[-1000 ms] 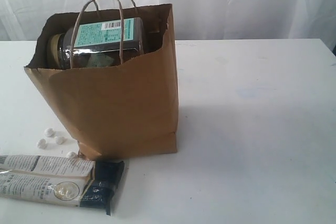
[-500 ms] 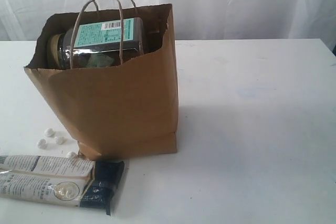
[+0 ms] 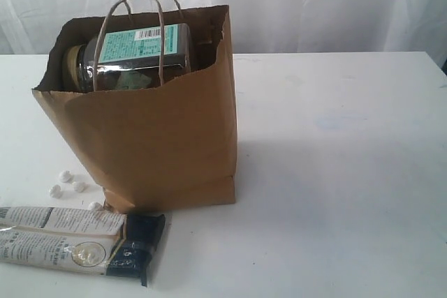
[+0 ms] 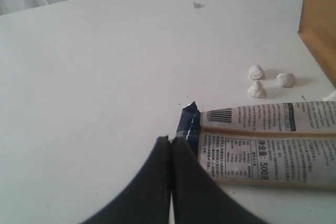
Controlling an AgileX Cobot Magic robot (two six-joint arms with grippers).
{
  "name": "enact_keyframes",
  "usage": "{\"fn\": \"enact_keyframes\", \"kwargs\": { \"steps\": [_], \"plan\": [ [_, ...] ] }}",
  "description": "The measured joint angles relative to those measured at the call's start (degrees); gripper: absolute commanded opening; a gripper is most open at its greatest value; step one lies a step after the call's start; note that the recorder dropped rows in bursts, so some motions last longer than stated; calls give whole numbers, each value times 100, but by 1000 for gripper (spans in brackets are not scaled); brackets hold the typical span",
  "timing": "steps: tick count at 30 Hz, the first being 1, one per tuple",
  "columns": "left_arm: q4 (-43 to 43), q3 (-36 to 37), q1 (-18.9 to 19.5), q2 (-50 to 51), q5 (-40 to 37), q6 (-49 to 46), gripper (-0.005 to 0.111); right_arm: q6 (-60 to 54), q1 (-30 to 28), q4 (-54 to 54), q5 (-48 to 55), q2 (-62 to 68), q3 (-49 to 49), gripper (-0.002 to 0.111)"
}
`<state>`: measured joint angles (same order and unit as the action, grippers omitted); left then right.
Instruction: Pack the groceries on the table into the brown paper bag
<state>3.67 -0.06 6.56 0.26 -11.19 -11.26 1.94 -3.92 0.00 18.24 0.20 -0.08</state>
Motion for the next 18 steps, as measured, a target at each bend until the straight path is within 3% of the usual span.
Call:
{"fn": "enact_keyframes", "kwargs": {
  "steps": [3,9,13,18],
  "plan": [
    [267,0,-39,0,86,274,0,0,0,0,0,0,0,0],
    [1929,0,-113,0,270,1757,0,0,0,0,0,0,0,0],
    [2670,0,-116,0,590,2063,0,0,0,0,0,0,0,0],
    [2912,0,-116,0,1119,2128,0,0,0,0,0,0,0,0]
  ]
}}
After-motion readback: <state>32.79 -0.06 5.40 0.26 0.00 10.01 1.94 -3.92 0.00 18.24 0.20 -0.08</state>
